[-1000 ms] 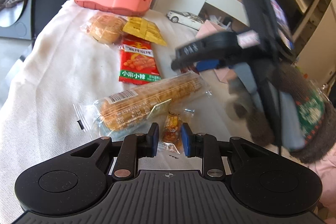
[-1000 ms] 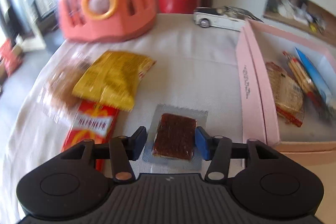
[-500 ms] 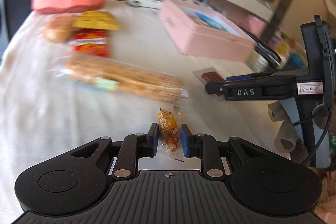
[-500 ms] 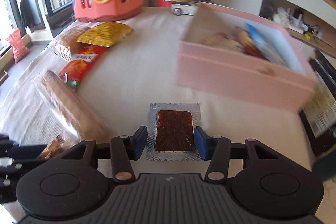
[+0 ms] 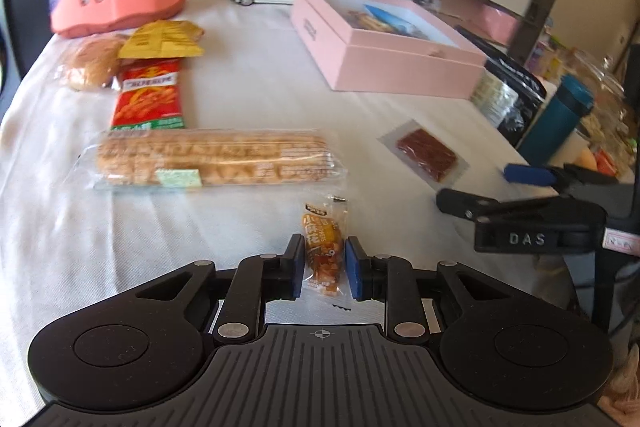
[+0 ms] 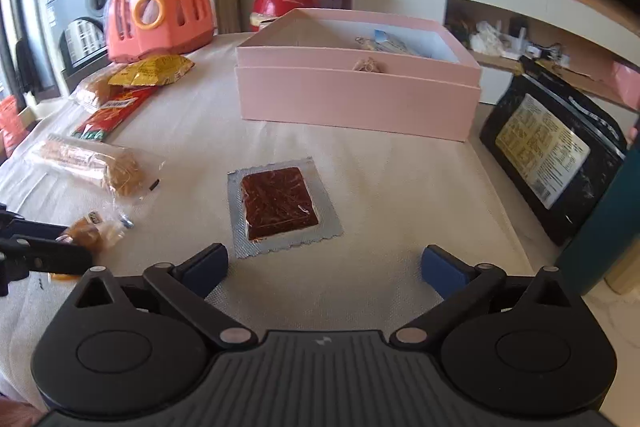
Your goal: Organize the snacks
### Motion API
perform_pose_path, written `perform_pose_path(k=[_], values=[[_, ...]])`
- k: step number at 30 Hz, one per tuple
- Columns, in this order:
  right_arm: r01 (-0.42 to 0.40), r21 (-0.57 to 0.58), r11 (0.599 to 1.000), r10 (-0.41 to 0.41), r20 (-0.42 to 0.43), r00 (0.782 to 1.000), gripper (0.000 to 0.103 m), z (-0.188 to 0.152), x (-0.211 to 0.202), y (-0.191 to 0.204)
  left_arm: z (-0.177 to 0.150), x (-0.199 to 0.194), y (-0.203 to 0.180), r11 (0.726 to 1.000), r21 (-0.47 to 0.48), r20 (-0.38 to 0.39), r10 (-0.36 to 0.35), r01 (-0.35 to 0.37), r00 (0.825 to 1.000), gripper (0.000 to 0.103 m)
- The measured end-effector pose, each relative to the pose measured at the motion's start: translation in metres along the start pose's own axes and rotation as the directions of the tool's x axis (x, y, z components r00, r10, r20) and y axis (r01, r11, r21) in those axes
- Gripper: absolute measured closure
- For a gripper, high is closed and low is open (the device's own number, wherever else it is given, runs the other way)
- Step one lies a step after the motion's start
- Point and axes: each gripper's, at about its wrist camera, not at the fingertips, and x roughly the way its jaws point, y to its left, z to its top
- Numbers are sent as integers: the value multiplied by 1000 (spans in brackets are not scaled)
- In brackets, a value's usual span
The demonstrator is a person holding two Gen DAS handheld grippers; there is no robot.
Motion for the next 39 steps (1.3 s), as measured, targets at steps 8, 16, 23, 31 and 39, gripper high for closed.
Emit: perform_pose_path(k=[8, 16, 23, 31, 39], values=[[-52, -57, 997, 53, 11, 999, 1, -2, -3, -2, -1, -1, 3, 999, -44, 0, -15, 15, 1000, 76], [-141, -129, 982, 148, 41, 988, 10, 33, 5, 12, -3, -2, 7, 997, -65, 12, -33, 34, 999, 76], [-137, -144, 980, 134, -32, 991, 24, 34, 23, 21, -9, -4, 4, 999, -28, 33, -27, 28, 999, 76], [-143, -128, 981, 141, -27, 990, 44, 32, 2, 11, -11, -7, 2, 999, -35, 40, -19, 20, 999, 78], [-153, -93, 984, 162, 92, 983, 48, 52, -49, -11, 16, -49, -19, 994, 30, 156, -107, 104, 982, 79]])
